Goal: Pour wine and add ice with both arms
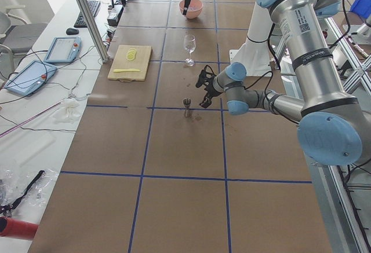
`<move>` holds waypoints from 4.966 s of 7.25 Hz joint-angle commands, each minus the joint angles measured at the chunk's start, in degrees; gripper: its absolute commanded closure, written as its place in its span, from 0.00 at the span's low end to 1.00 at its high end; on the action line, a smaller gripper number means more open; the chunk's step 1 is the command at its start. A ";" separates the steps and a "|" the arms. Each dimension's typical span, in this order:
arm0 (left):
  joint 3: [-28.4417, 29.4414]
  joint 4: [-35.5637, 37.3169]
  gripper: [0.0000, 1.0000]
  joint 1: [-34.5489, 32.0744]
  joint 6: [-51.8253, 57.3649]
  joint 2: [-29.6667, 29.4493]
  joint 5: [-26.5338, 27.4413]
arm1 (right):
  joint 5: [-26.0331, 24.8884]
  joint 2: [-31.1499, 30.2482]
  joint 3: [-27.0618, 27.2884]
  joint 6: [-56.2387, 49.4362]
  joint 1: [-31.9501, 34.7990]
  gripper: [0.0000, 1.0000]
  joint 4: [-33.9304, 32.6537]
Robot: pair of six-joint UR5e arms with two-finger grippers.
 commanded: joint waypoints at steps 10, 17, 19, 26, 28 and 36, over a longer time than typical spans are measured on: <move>-1.42 15.89 0.00 -18.58 0.70 -11.02 -22.27 | -5.47 7.15 -6.75 0.06 -7.90 1.00 -5.96; -3.96 27.01 0.00 -22.25 6.38 -12.68 -22.79 | -7.06 7.24 -5.27 -0.02 -7.81 0.00 -7.61; -3.97 38.59 0.00 -28.04 14.80 -19.07 -22.79 | -6.71 7.15 1.04 -0.90 -6.76 0.00 -19.61; 14.00 65.38 0.00 -54.46 54.61 -38.79 -34.26 | 8.93 -5.03 3.10 -40.47 16.23 0.00 -44.17; 17.30 65.11 0.00 -55.76 60.10 -38.35 -34.84 | 15.85 -10.66 -3.64 -62.49 29.84 0.00 -46.12; 26.97 51.75 0.00 -55.76 58.79 -35.63 -39.05 | 20.63 -19.39 -13.70 -85.63 45.72 0.00 -42.78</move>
